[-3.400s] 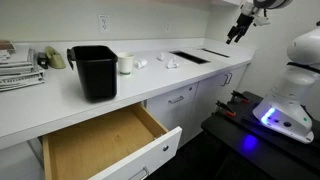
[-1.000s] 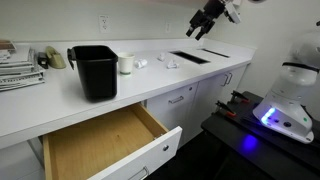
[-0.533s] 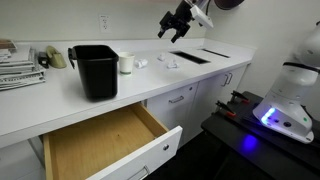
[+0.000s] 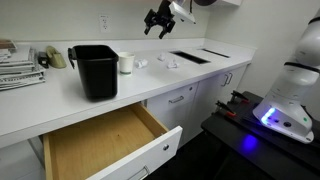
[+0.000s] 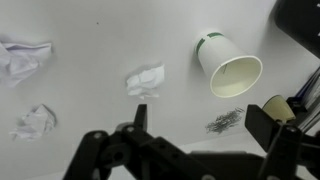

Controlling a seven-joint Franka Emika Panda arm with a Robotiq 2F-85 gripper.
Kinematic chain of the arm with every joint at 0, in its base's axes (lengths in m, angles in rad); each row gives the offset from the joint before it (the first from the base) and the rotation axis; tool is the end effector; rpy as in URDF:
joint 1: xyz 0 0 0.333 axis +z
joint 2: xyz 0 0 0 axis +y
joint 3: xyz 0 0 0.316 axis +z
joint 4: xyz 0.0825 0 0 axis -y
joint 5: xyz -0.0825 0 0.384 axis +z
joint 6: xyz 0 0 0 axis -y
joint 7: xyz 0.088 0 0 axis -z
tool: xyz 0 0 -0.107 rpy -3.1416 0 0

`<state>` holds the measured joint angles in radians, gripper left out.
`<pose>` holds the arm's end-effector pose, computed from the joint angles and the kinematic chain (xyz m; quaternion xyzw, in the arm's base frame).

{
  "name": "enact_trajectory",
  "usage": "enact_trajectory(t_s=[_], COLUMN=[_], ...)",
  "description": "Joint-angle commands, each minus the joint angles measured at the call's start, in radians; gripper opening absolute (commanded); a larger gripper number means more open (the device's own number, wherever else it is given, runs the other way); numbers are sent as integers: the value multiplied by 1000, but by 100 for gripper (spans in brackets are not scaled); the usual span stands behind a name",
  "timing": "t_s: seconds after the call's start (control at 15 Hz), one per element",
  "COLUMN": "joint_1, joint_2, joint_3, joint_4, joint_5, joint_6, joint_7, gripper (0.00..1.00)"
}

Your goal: Pick up the cup and pour its contents on the countertop.

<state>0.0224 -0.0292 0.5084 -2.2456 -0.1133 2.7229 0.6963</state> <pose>0.4790 0.2876 0.4329 -0.9672 0.0340 -0.2270 0.1084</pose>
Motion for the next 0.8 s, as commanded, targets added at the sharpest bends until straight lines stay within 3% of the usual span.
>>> enact_trajectory(t_s=[0.0, 0.4, 0.67, 0.73], joint_1=[0, 25, 70, 205], joint_2=[0, 201, 349, 360], joint_3=[2, -5, 5, -124], joint_4=[0, 170, 301, 325], joint_5=[0, -338, -355, -281], joint_6=[0, -62, -141, -148], joint_7=[0, 270, 269, 216], gripper=[100, 100, 100, 100])
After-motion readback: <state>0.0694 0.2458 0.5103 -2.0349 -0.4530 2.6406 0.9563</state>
